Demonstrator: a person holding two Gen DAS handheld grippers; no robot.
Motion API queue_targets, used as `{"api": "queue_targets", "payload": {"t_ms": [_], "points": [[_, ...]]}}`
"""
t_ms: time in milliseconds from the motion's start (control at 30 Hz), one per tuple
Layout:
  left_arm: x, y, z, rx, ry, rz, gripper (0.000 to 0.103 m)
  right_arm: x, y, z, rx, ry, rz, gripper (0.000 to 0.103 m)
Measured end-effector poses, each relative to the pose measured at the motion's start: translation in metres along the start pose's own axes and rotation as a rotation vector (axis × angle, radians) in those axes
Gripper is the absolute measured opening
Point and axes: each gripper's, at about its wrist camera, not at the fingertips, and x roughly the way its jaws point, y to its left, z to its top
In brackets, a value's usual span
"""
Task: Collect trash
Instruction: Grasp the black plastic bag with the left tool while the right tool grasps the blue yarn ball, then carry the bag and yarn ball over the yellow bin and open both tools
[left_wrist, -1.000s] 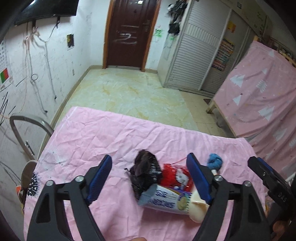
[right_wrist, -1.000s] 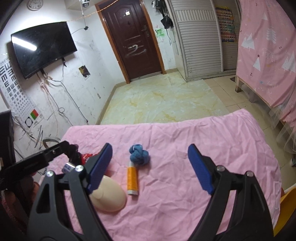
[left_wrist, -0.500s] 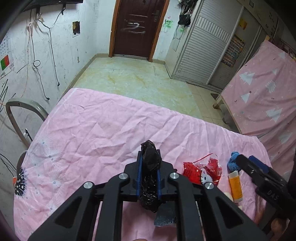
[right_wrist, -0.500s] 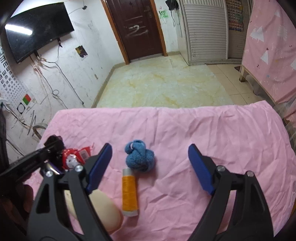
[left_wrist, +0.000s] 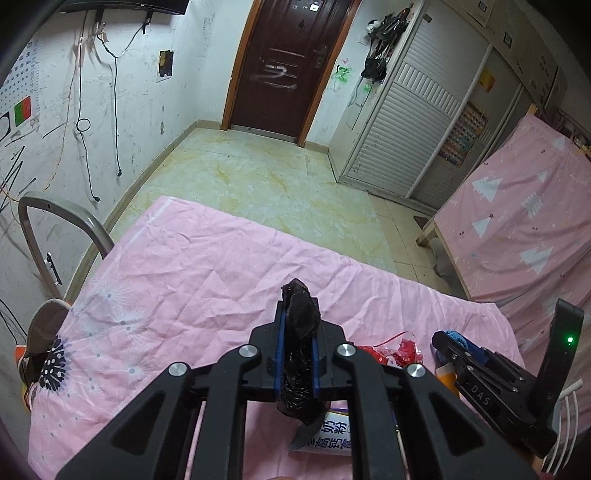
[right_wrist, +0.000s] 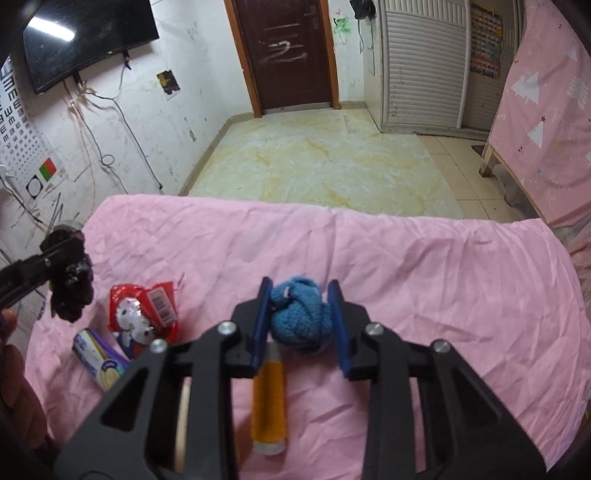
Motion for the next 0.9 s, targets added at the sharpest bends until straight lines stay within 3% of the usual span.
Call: {"api": "queue_targets", "payload": {"t_ms": [467,900], "points": [[-0.067,-0.020,-0.005,0.036,-0.099,-0.017,0.001,-0.069,-0.014,-0.004,0.065,-0.205,0.068,0.028],[-0.116,-0.101,-0.036,0.152,-0.136,-0.125,0.001,-0.154,-0.059,-0.039,0.142,-0.315,0.040,0.028]]}}
